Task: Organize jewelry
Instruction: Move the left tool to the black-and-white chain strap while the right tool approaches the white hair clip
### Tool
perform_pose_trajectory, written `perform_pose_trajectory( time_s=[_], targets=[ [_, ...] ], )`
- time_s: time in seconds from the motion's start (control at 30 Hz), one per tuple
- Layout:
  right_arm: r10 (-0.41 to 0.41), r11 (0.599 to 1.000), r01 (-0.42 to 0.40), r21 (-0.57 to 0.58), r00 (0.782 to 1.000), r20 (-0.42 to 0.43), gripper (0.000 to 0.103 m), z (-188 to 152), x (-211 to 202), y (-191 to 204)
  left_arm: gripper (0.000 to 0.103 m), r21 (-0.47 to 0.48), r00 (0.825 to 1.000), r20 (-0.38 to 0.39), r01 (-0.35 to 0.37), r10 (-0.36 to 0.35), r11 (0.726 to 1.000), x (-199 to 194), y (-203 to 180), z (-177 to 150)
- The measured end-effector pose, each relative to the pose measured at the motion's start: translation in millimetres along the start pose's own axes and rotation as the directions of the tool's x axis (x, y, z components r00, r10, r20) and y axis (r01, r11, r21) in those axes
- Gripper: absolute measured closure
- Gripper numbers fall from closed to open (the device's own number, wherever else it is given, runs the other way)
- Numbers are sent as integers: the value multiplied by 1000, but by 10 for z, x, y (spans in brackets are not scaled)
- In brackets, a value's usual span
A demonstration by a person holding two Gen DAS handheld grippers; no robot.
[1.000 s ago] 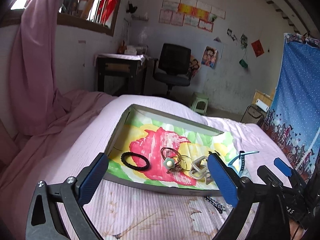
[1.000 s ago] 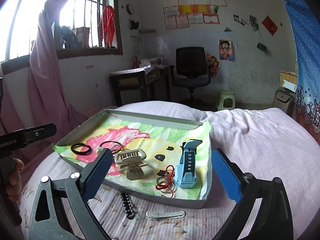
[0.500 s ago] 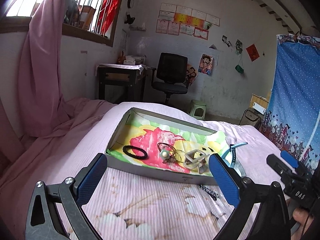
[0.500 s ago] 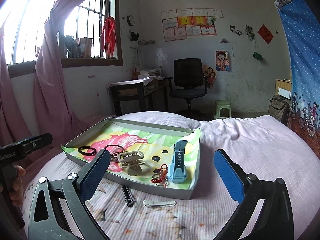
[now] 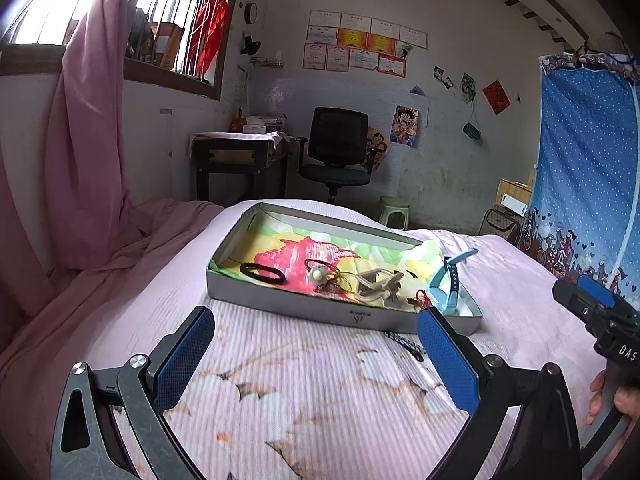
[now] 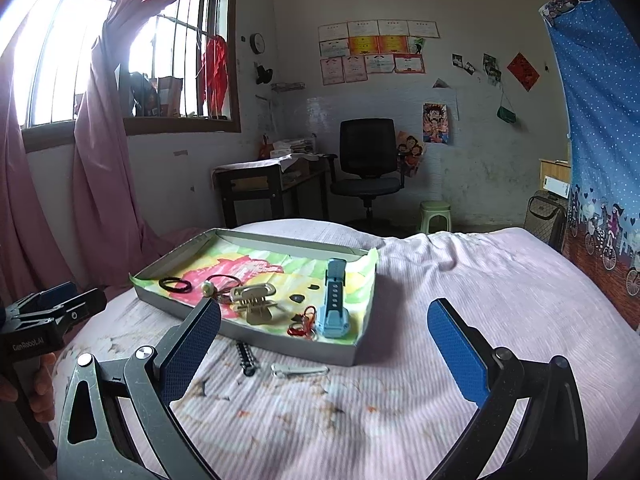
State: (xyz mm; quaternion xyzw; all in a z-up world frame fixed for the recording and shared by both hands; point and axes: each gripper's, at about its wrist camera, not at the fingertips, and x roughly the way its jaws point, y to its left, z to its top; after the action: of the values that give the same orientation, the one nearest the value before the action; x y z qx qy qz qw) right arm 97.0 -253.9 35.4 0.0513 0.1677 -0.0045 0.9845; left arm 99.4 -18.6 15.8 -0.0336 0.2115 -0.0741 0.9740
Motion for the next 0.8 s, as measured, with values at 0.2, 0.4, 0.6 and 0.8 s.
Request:
perform_pose_trajectory(
  time_s=[0.2,0.4,0.6,0.8],
  targets=[
    [40,999,-42,-22,997,-73,1,-74,-7,-40,1,18,999,-34,14,-13,1000,16,-32,-110],
    [15,997,-26,-71,987,-157,1,-223,96,-21,1,31,993,-117,9,-5,999,169,-41,-228],
    [-7,996,-13,-83,974,-227,1,-293,252,-41,1,28,979,-202,25,-19,999,348,-61,-272],
    [-7,998,-12,-64,958,-288,1,-366,420,-104,1,34,957,-289,42,-30,999,577,-171,-259]
  ],
)
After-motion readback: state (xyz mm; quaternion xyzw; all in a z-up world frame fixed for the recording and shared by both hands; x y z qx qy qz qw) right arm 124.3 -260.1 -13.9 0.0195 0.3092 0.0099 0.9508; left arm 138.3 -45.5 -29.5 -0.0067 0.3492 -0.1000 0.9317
